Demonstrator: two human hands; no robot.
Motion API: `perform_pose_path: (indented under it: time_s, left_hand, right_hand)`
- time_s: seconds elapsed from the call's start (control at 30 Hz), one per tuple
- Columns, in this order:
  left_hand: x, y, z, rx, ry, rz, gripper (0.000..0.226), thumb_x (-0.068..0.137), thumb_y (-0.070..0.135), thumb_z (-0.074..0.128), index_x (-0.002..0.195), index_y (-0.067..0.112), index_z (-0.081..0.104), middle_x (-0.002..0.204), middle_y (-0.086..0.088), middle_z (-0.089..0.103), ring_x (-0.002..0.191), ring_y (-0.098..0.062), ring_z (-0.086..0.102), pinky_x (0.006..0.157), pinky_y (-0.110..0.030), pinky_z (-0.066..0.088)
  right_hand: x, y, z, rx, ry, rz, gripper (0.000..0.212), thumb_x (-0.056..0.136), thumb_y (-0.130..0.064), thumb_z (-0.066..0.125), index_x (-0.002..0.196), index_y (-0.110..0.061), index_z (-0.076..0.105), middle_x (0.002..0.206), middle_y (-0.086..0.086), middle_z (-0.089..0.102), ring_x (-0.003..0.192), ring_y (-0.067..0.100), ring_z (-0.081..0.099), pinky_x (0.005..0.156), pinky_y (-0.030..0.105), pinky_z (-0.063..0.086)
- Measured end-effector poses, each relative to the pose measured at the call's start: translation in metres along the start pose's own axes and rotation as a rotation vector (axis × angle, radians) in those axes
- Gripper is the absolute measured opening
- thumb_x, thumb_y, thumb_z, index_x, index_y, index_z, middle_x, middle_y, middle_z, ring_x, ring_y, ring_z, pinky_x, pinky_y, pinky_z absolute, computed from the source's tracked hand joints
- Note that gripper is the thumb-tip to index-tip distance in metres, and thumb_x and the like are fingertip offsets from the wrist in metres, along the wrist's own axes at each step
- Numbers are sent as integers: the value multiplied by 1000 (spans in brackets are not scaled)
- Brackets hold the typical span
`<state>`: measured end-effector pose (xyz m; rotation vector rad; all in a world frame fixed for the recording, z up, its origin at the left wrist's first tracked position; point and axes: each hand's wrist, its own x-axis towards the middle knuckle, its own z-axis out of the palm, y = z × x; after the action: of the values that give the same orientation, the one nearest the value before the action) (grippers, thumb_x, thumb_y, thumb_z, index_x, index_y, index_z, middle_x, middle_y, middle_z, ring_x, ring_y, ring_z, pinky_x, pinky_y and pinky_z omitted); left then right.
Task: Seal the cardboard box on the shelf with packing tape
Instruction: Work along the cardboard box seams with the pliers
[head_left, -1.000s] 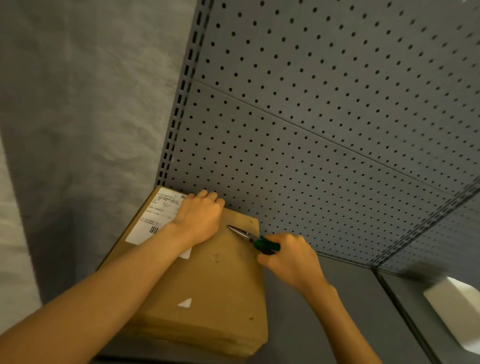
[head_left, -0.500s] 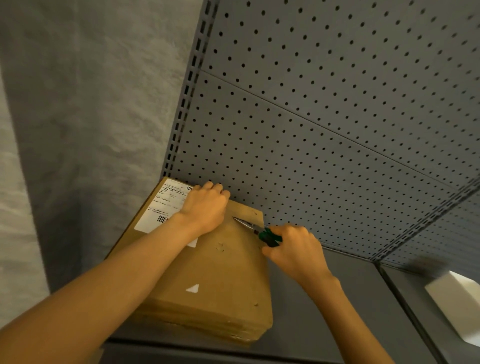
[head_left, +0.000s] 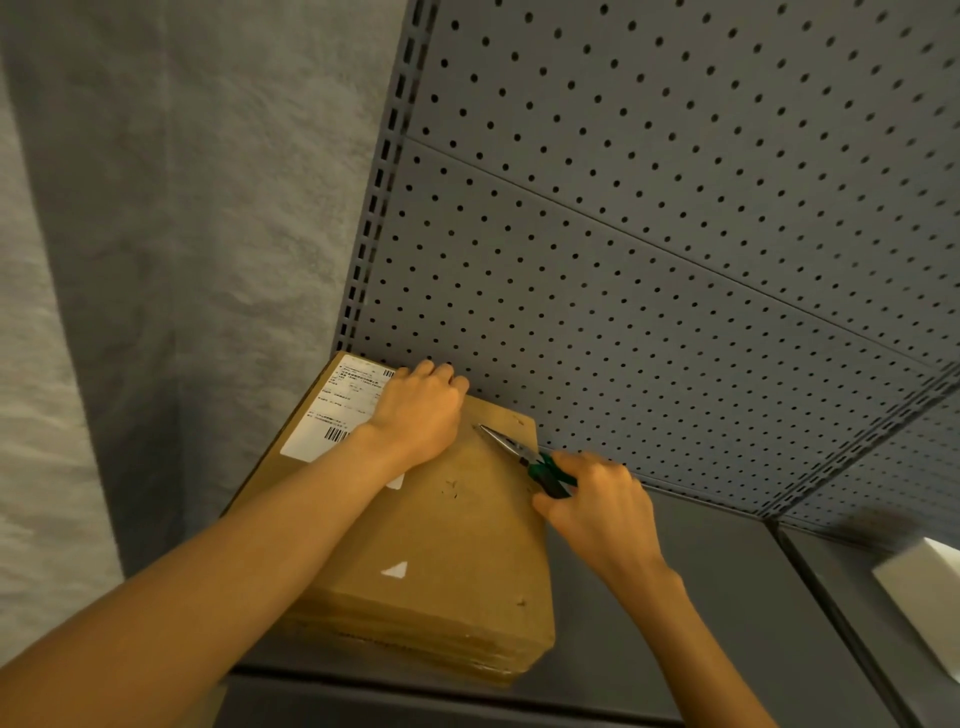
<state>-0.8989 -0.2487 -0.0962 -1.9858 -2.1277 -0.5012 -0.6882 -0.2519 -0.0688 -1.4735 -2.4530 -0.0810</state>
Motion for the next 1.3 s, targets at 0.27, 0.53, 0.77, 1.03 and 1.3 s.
perform_pose_path:
  time_s: [0.27, 0.53, 0.77, 1.03, 1.3]
  left_hand:
    - [1, 0, 1, -5, 5, -4, 30, 95, 14, 40, 123, 11, 51, 124, -7, 54, 116, -25, 48, 93, -38, 41]
    - [-1, 1, 0, -28, -2, -13, 31, 96, 19, 38, 123, 13, 51, 125, -5, 53, 117, -24, 46, 94, -37, 39]
    - [-2, 1, -2, -36, -24, -22, 28, 95, 16, 39, 119, 13, 54, 122, -5, 54, 114, -24, 47, 93, -37, 40]
    - [3, 37, -14, -126, 1, 156, 25, 96, 18, 40, 116, 14, 56, 119, -4, 55, 110, -24, 47, 88, -38, 43]
    - [7, 148, -42, -136, 127, 475, 27, 97, 23, 42, 119, 13, 56, 121, -2, 56, 113, -22, 48, 90, -35, 42]
  right_hand:
    - [0, 3, 3, 28, 0, 8, 19, 75, -34, 62, 91, -22, 64, 77, -4, 57, 67, 16, 53, 51, 24, 36]
    - [-1, 6, 1, 148, 4, 74, 12, 73, -33, 64, 75, -22, 61, 66, -3, 55, 59, 15, 51, 49, 25, 34]
    - [-13, 12, -11, 262, 62, 191, 15, 72, -25, 66, 64, -18, 55, 52, 1, 49, 47, 16, 41, 45, 24, 30]
    - [-55, 28, -35, 189, 133, 339, 7, 75, -26, 66, 72, -21, 61, 55, -1, 52, 56, 24, 52, 49, 29, 37]
    - [-114, 84, -88, 137, 287, 497, 14, 76, -31, 68, 87, -22, 69, 63, -2, 58, 58, 21, 56, 50, 31, 44]
